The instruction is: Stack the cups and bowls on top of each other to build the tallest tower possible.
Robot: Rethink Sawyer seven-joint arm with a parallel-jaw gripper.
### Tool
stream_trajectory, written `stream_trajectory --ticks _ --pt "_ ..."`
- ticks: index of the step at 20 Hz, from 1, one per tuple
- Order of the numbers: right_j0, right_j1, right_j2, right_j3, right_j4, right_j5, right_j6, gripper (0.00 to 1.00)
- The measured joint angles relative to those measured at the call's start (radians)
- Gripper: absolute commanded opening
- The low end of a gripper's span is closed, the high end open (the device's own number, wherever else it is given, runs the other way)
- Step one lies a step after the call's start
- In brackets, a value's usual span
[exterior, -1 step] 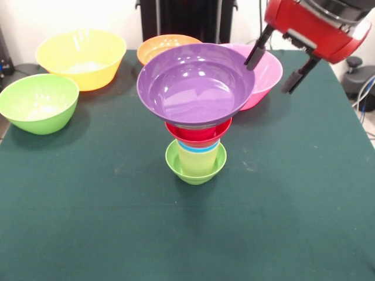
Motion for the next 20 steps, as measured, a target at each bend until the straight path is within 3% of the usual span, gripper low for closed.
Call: stream_trajectory --ticks 7,20 --pt "0.003 -0.007 -0.024 -0.066 0.001 0.125 0.000 1.00" --pt "0.086 -0.096 -0.027 0.062 0.010 0.063 0.009 1.00"
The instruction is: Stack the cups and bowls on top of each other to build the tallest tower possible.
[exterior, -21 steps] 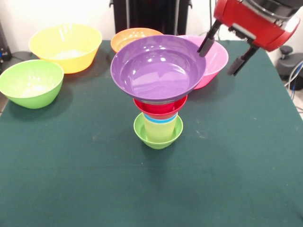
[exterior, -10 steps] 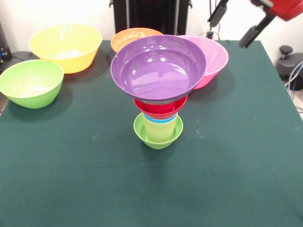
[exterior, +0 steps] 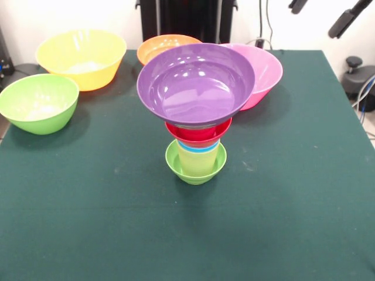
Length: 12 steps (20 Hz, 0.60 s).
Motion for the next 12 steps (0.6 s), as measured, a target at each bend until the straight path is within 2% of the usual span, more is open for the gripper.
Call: stream_trajectory --ticks 8,12 --pt "0.052 -0.047 0.000 0.138 0.028 -0.111 0.038 1.00" --pt "0.074 -0.064 0.000 0.212 0.037 -0.204 0.074 1.00"
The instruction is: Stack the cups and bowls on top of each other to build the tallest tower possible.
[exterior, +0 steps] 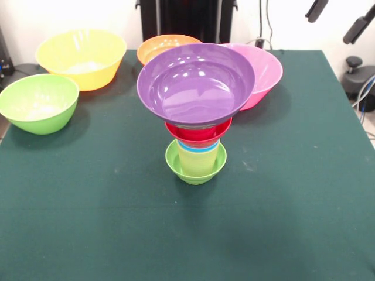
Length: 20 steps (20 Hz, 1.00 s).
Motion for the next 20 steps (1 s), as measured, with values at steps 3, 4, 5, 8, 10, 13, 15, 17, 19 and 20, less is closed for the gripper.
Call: stream_trajectory --ticks 3,4,5,8,10,13,15,17,19,20 --pt "0.013 -0.013 0.000 0.062 0.003 -0.084 0.027 1.00" --pt "0.017 -0.016 0.000 0.078 0.003 -0.106 0.032 1.00" --pt "0.023 -0.021 0.000 0.110 0.004 -0.150 0.041 1.00" --pt "0.032 -0.029 0.000 0.154 0.004 -0.218 0.050 1.00" --pt "0.040 -0.032 0.000 0.201 0.004 -0.293 0.052 1.00" --pt "0.046 -0.036 0.000 0.257 0.004 -0.372 0.052 1.00" --pt "0.047 -0.038 0.000 0.280 0.005 -0.400 0.052 1.00" --pt "0.049 -0.045 0.002 0.331 0.012 -0.462 0.052 1.00" --pt "0.049 -0.051 0.005 0.370 0.022 -0.509 0.052 1.00" --pt "0.049 -0.052 0.006 0.382 0.026 -0.524 0.052 1.00"
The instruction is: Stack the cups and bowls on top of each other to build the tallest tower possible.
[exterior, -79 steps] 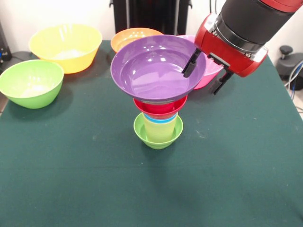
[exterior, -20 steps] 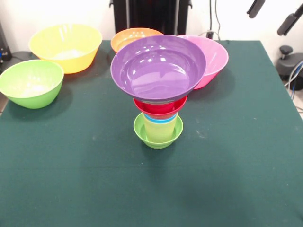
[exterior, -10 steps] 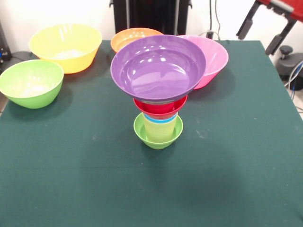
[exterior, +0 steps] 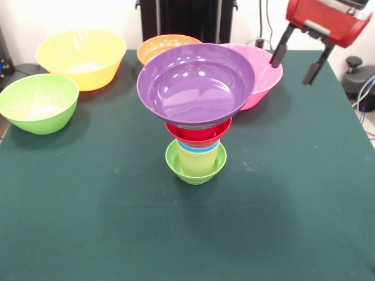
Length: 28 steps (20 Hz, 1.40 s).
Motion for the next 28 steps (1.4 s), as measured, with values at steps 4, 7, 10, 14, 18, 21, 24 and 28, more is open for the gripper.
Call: stream_trajectory --ticks 4,7,10,14,18,21,24,28 --pt "0.003 0.001 0.003 0.070 0.024 -0.098 0.000 1.00" --pt "0.009 0.002 0.008 0.115 0.037 -0.157 0.000 1.00" --pt "0.017 0.002 0.009 0.143 0.048 -0.180 0.000 1.00" --pt "0.044 0.000 0.012 0.198 0.066 -0.194 0.000 1.00" --pt "0.071 -0.007 0.028 0.259 0.095 -0.198 0.000 1.00" --pt "0.086 -0.012 0.037 0.294 0.113 -0.205 0.000 1.00" --pt "0.120 -0.014 0.038 0.334 0.133 -0.214 0.001 1.00" --pt "0.167 -0.015 0.039 0.376 0.159 -0.228 0.009 1.00"
